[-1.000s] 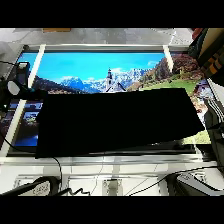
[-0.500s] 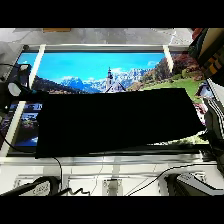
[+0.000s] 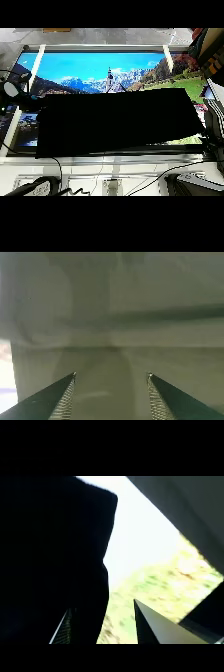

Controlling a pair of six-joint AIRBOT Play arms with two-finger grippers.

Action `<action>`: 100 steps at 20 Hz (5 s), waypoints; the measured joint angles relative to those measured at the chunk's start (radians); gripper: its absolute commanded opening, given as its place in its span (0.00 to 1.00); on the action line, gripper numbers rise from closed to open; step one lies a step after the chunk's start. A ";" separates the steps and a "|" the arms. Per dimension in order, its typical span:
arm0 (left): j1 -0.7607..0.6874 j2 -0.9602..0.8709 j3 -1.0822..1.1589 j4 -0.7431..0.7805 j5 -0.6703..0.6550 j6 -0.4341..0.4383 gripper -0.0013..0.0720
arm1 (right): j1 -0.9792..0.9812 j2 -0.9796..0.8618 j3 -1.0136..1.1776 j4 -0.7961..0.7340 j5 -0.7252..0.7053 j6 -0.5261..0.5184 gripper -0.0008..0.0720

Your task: Fold the clothes and pants, and hang the long-sleeved shirts on hangers.

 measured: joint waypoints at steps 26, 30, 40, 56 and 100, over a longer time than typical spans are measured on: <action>0.256 0.370 -0.740 -0.152 -0.042 -0.369 0.88 | 0.000 -0.008 -0.001 0.004 -0.030 -0.018 0.63; 0.259 0.370 -0.784 -0.166 -0.014 -0.386 0.88 | 0.000 -0.007 -0.001 0.004 -0.032 -0.018 0.63; 0.257 0.313 -0.819 -0.187 0.195 -0.393 0.16 | 0.000 -0.008 0.022 -0.018 -0.042 -0.017 0.34; 0.254 0.468 -0.735 -0.197 0.351 -0.280 0.03 | -0.001 0.153 0.082 -0.087 0.188 0.079 0.03; 0.254 0.554 -0.621 -0.008 0.194 -0.233 0.03 | 0.098 0.323 0.105 -0.286 0.268 0.261 0.03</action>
